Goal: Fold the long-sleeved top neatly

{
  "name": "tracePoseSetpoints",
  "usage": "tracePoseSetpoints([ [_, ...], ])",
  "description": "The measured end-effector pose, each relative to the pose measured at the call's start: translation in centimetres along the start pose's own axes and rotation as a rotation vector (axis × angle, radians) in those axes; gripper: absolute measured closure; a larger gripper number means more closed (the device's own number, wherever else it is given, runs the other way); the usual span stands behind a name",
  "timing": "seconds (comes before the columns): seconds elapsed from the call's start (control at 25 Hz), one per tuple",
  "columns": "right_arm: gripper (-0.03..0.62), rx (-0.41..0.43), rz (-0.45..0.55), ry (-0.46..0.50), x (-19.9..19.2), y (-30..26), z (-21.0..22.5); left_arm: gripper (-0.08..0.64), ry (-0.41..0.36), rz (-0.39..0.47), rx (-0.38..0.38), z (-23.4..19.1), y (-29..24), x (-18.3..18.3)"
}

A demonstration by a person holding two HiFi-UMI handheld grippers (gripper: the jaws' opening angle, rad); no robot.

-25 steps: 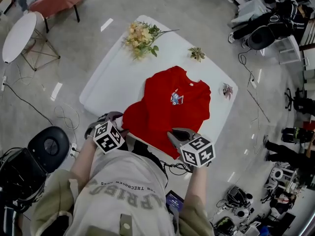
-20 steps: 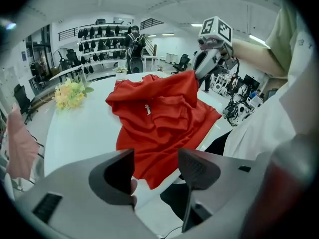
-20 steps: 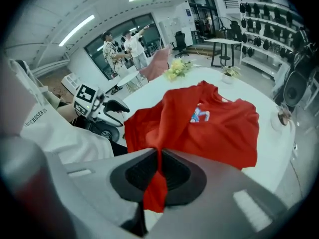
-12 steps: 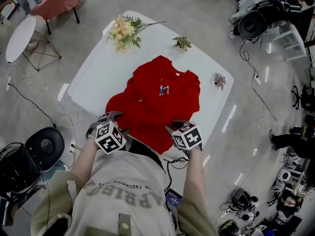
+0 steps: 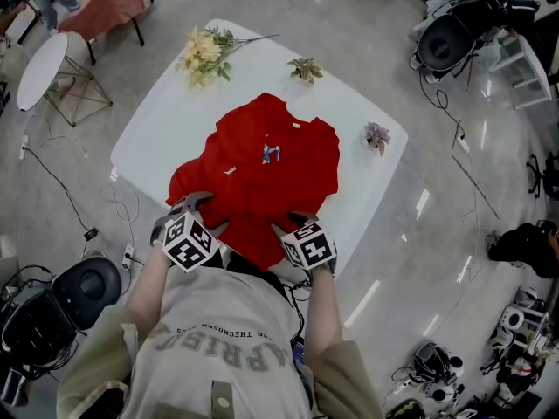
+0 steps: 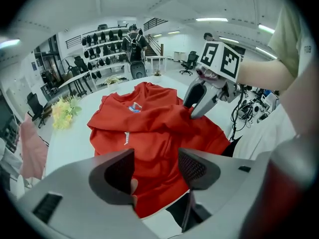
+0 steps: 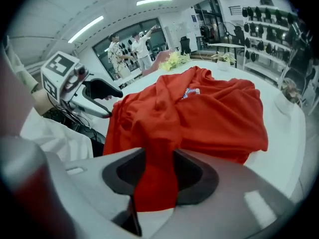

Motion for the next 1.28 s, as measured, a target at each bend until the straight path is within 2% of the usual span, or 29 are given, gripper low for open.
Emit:
tracePoseSetpoints([
  [0.04,0.473,-0.006,0.006,0.015,0.2,0.2,0.0,0.284,-0.008,-0.001,0.009,-0.2,0.0,0.3],
  [0.08,0.548,0.014,0.016,0.025,0.3,0.9,-0.3,0.284,-0.021,-0.003,0.019,-0.5,0.0,0.6],
  [0.2,0.561,0.142,0.026,0.081,1.0,4.7,-2.0,0.284,-0.075,-0.017,0.067,-2.4,0.4,1.4],
  [0.24,0.561,0.139,0.009,0.126,1.2,6.0,-2.7,0.284,-0.094,-0.021,0.082,-3.1,0.5,1.6],
  [0.36,0.561,-0.026,-0.074,0.266,1.1,7.3,-4.1,0.284,-0.141,-0.023,0.105,-5.6,0.1,2.1],
  [0.44,0.560,-0.093,-0.128,0.282,0.2,5.8,-4.7,0.284,-0.175,-0.024,0.095,-7.1,-0.6,2.6],
  [0.52,0.542,-0.088,-0.158,0.206,-0.9,4.1,-4.8,0.284,-0.224,-0.024,0.067,-8.4,-1.4,3.7],
  [0.56,0.508,-0.083,-0.160,0.148,-1.3,3.7,-4.7,0.284,-0.257,-0.022,0.051,-9.0,-1.9,4.3],
  [0.6,0.440,-0.088,-0.149,0.088,-1.7,3.6,-4.5,0.284,-0.296,-0.018,0.034,-9.6,-2.3,5.1],
  [0.64,0.338,-0.105,-0.121,0.031,-1.8,3.9,-4.4,0.284,-0.336,-0.012,0.016,-10.2,-2.8,5.9],
  [0.68,0.274,-0.137,-0.081,-0.021,-1.6,4.6,-4.3,0.284,-0.374,-0.004,-0.006,-10.8,-3.2,6.7],
  [0.72,0.252,-0.181,-0.039,-0.065,-1.3,5.5,-4.2,0.284,-0.409,0.003,-0.031,-11.4,-3.8,7.6],
  [0.8,0.250,-0.285,0.028,-0.127,-0.5,7.3,-4.6,0.284,-0.469,0.019,-0.081,-12.4,-5.0,9.4],
  [0.88,0.252,-0.352,0.045,-0.163,-0.1,8.0,-5.7,0.284,-0.509,0.033,-0.126,-13.0,-6.6,11.0],
  [0.92,0.252,-0.352,0.035,-0.180,0.0,7.7,-6.6,0.284,-0.524,0.035,-0.149,-13.2,-7.6,11.6],
  [1.08,0.265,-0.239,-0.062,-0.238,-0.5,3.0,-9.5,0.285,-0.578,0.005,-0.230,-13.6,-11.1,12.8],
  [1.12,0.276,-0.241,-0.082,-0.247,-0.6,1.8,-9.7,0.285,-0.590,-0.008,-0.248,-13.7,-11.8,12.8],
  [1.16,0.315,-0.258,-0.100,-0.257,-0.6,0.7,-9.6,0.285,-0.601,-0.023,-0.267,-13.9,-12.4,12.7],
  [1.28,0.325,-0.351,-0.149,-0.276,-0.7,-1.6,-8.4,0.285,-0.623,-0.066,-0.322,-14.1,-13.7,11.8],
])
Point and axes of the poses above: the fingertips, and each gripper's own axes: y backward along the fingers, z to its right, x out of its top, the point moved 8 cm from there along y, backward along the fingers, and after that the axes turned 4 degrees about x, right-handed, at the moved point
